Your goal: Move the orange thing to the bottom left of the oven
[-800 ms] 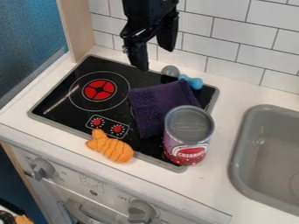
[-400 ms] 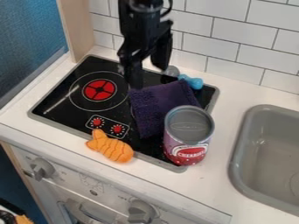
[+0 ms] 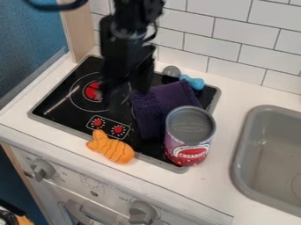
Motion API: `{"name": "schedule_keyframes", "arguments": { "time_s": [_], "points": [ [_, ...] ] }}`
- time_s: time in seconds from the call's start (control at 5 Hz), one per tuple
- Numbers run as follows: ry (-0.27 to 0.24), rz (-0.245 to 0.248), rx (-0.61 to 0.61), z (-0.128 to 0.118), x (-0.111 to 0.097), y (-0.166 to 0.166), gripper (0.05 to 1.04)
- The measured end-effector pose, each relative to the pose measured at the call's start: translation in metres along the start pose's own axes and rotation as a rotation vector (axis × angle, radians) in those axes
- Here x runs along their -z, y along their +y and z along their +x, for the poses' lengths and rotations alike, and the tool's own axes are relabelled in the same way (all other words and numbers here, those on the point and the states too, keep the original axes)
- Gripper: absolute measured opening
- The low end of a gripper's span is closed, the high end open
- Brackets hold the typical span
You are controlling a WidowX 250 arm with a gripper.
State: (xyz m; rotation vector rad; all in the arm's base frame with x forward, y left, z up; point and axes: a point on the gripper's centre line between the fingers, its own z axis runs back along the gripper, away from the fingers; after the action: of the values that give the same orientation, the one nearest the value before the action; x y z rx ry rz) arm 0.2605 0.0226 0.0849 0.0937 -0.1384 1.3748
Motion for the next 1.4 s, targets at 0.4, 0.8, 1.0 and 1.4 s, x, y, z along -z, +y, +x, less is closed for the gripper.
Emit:
{"name": "schedule_keyframes", "arguments": {
  "time_s": [0.4, 0.8, 1.0, 1.4],
  "points": [
    [-0.017, 0.07, 0.015, -0.007, 0.04, 0.02, 0.999],
    [0.014, 0.108, 0.036, -0.012, 0.064, 0.023, 0.999],
    [0.01, 0.114, 0.046, -0.014, 0.066, 0.024, 0.949],
    [0.009, 0.096, 0.034, -0.017, 0.068, 0.026, 0.468]
  ]
}}
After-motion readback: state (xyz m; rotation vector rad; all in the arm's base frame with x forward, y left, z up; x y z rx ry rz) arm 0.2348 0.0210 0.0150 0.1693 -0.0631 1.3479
